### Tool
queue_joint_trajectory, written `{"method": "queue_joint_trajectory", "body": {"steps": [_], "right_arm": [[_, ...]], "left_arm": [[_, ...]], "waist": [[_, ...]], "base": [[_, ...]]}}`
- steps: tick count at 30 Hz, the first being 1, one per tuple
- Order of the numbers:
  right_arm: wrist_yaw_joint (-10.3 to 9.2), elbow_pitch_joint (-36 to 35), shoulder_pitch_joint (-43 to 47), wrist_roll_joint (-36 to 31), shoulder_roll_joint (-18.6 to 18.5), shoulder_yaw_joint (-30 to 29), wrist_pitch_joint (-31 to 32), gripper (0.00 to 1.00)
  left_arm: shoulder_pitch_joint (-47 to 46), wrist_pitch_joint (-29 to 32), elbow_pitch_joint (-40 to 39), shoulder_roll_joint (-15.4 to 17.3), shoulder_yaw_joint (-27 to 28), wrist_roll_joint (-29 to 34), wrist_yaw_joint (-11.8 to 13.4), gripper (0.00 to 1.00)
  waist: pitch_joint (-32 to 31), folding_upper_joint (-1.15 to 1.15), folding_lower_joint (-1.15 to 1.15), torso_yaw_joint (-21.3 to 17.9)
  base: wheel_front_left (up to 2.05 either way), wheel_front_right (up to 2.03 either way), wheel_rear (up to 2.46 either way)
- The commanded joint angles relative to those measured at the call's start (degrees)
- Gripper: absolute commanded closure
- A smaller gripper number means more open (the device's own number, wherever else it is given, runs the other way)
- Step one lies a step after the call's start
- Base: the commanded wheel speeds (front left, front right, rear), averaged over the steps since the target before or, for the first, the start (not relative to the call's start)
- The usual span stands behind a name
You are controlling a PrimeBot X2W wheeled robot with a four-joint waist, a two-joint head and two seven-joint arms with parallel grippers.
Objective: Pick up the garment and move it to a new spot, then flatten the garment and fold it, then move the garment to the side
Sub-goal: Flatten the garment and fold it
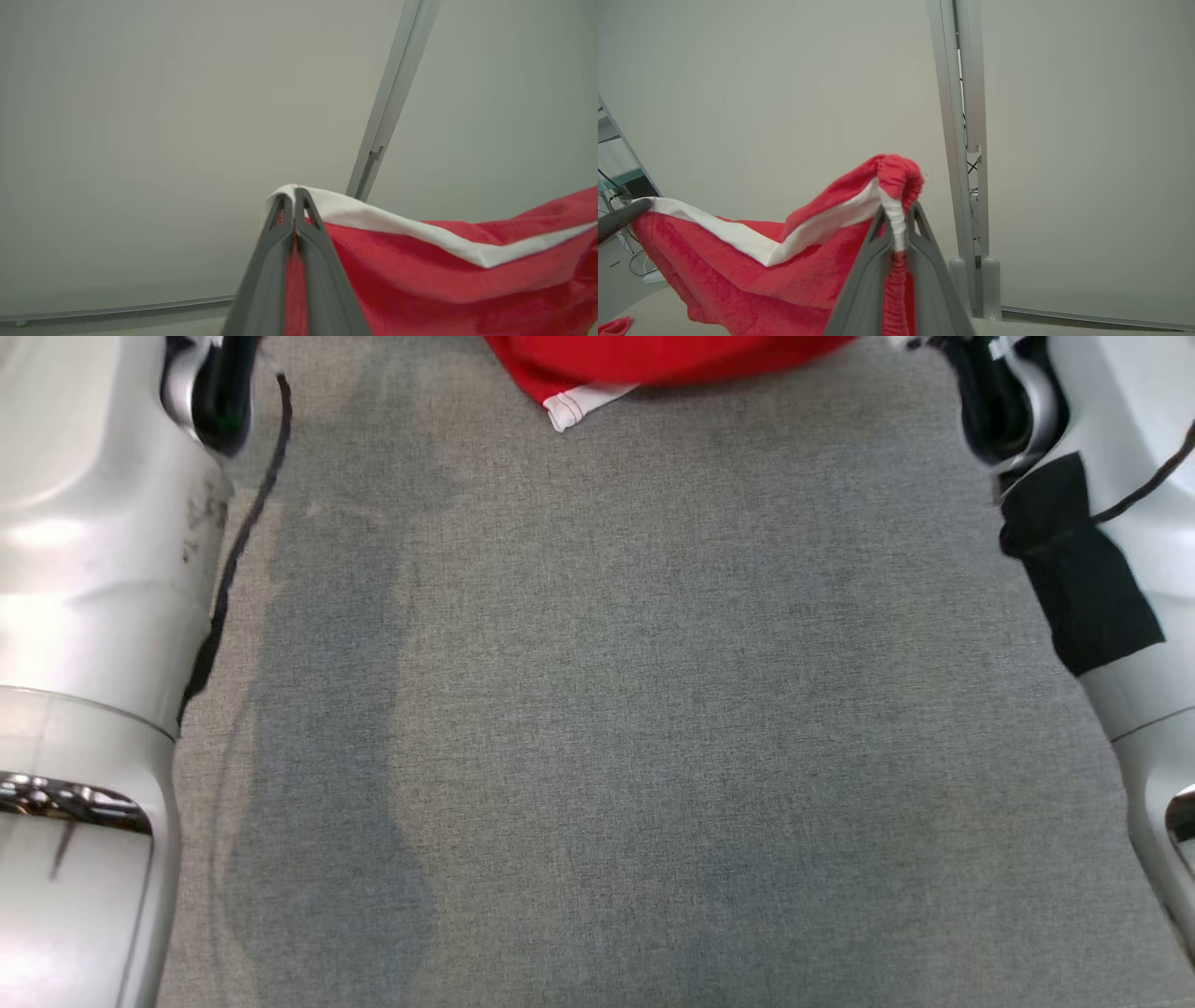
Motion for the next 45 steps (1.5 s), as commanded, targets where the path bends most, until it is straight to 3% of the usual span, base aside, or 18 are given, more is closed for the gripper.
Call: {"method": "queue_joint_trajectory", "body": {"steps": [1, 7, 12, 22, 23, 27, 35, 45], "right_arm": [[0.03, 0.41, 0.93, 0.74, -0.09, 0.48, -0.36, 1.00], [0.03, -1.96, 4.80, 2.58, -1.12, 3.32, -0.39, 1.00], [0.03, -10.48, 13.45, 3.75, -3.15, 4.73, -0.37, 1.00], [0.03, -31.31, 39.79, 2.74, -8.77, 6.64, -0.37, 1.00], [0.03, -33.59, 44.83, 2.16, -9.41, 5.77, -0.38, 1.00], [0.03, -36.68, 53.38, 0.96, -9.64, 3.59, -0.38, 1.00], [0.03, -41.71, 67.72, -0.34, -9.47, -0.35, -0.38, 1.00], [0.03, -46.40, 80.27, -1.31, -10.11, -2.38, 0.00, 1.00]], "left_arm": [[0.60, -0.37, 0.52, -0.20, 0.06, -0.65, -0.42, 1.00], [5.08, -0.77, 0.75, -0.45, -0.60, -4.29, -0.38, 1.00], [13.34, -0.70, -6.49, 1.52, 1.92, -4.61, -0.39, 1.00], [42.82, -0.69, -28.23, 2.49, 9.94, 2.51, -0.40, 1.00], [48.98, -0.69, -32.78, 2.48, 11.28, 4.29, -0.40, 1.00], [59.84, -0.70, -40.13, 2.09, 13.09, 6.47, -0.35, 1.00], [76.52, 0.15, -52.51, 1.48, 13.59, 8.16, 3.40, 1.00], [87.66, 6.62, -66.37, 2.25, 13.51, 7.63, 8.17, 1.00]], "waist": [[0.27, 0.00, 0.00, 0.05], [1.09, 0.00, 0.00, -0.23], [-0.33, 0.00, 0.00, -0.50], [-7.22, 0.00, 0.00, 0.26], [-8.70, 0.00, 0.00, 0.44], [-11.50, 0.00, 0.00, 0.53], [-16.79, 0.00, 0.00, 1.00], [-20.38, 0.00, 0.00, 1.28]], "base": [[0.00, 0.00, 0.00], [0.00, 0.00, 0.00], [0.00, 0.00, 0.00], [0.00, 0.00, 0.00], [0.00, 0.00, 0.00], [0.00, 0.00, 0.00], [0.00, 0.00, 0.00], [0.00, 0.00, 0.00]]}}
